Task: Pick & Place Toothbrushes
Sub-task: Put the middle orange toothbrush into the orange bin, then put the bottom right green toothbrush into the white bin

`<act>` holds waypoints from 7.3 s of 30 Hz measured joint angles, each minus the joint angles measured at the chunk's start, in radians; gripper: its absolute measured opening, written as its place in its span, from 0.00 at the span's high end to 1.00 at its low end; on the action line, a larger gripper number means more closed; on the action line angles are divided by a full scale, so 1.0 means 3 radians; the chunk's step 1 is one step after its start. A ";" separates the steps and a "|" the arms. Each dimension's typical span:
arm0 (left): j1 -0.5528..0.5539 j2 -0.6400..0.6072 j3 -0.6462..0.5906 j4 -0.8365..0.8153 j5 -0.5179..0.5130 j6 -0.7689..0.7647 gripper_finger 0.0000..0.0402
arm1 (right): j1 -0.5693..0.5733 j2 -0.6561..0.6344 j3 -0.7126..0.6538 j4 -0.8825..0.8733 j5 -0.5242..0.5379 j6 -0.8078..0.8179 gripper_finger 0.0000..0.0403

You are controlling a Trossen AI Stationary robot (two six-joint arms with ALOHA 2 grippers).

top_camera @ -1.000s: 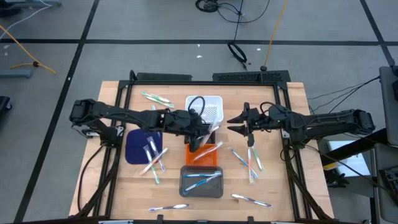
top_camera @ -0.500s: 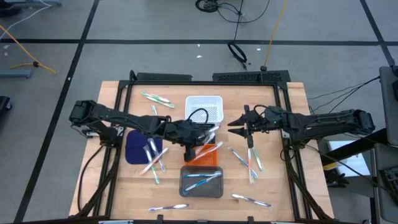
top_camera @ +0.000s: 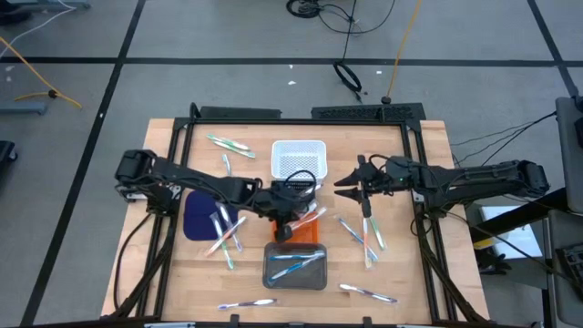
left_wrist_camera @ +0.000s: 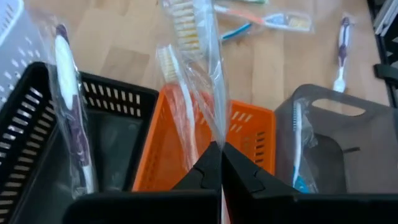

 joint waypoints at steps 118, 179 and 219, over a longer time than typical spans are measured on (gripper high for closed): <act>0.0075 0.0032 -0.0001 0.0121 -0.0034 0.0309 0.69 | 0.0000 0.0047 -0.0825 -0.1786 -0.0357 0.1748 0.73; 0.0370 0.0028 -0.0001 0.2038 -0.0532 0.0530 0.69 | -0.0001 -0.0197 -0.0221 0.1108 0.0341 -0.0290 1.00; 0.0470 0.0270 -0.0001 0.2836 -0.0440 0.0775 0.56 | 0.0000 -0.0141 -0.0223 0.1415 0.0342 -0.0454 1.00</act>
